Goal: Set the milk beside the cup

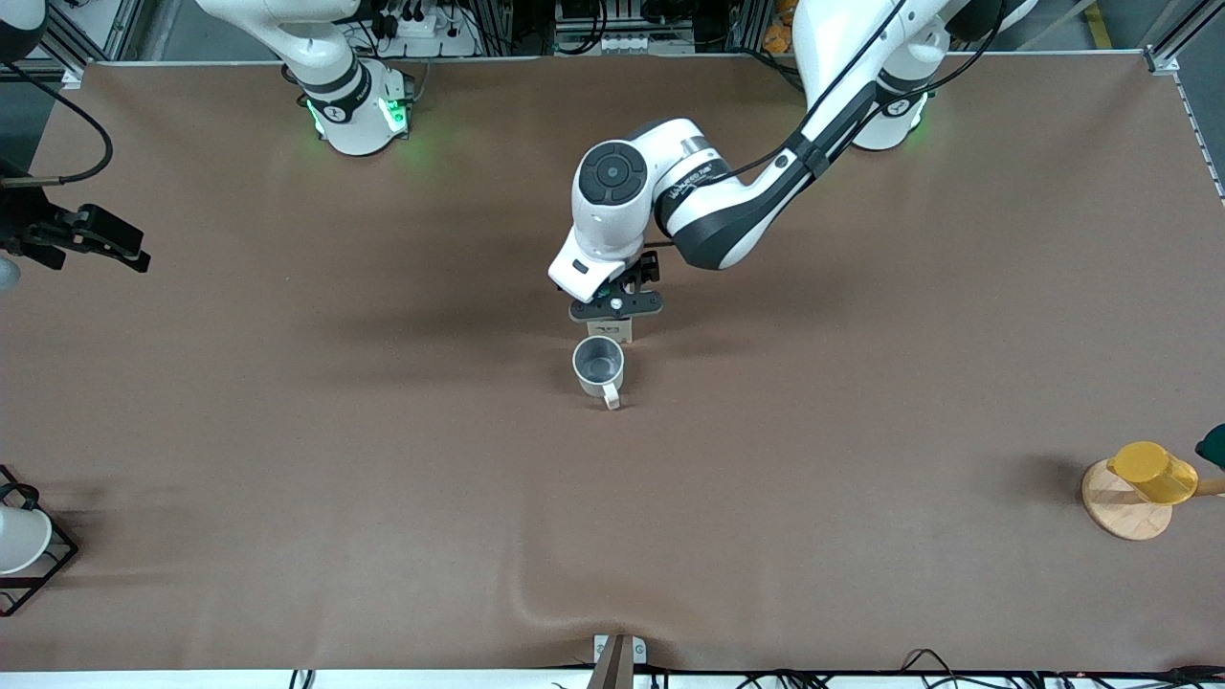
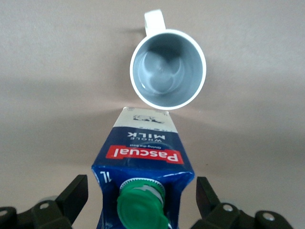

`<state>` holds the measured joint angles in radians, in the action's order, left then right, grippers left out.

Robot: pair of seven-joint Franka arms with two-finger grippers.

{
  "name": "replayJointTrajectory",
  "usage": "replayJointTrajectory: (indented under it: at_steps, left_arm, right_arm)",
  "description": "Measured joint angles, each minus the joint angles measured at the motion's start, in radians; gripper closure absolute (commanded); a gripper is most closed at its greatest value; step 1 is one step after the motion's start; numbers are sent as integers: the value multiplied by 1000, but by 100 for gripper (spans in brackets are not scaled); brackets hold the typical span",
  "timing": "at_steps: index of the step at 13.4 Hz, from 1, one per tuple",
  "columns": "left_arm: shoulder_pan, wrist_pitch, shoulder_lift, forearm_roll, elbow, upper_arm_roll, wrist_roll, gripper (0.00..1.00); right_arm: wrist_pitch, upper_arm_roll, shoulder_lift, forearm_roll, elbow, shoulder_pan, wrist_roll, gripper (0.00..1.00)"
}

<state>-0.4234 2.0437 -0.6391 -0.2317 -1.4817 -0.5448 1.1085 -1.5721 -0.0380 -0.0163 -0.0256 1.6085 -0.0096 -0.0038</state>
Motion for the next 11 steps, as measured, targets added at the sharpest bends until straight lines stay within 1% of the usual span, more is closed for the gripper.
replayJointTrajectory:
  at_steps: [2,3,6,9,11]
  left_arm:
    - [9,-8,29,0,13,1,0,0]
    - [17,-32,51,0,17,1,0,0]
    - [39,-148,149,14,45,0,0,0]
    - [123,-253,267,36,57,1,-53,0]
    - [197,-321,315,37,54,3,-97,0]
  right_arm:
    - [4,-4,0,0,0,-11,-2,0]
    - [6,-6,0,0,0,-16,-3,0]
    - [9,-7,0,0,0,-21,-5,0]
    - [10,-6,0,0,0,-21,-5,0]
    - [10,-5,0,0,1,-21,-5,0]
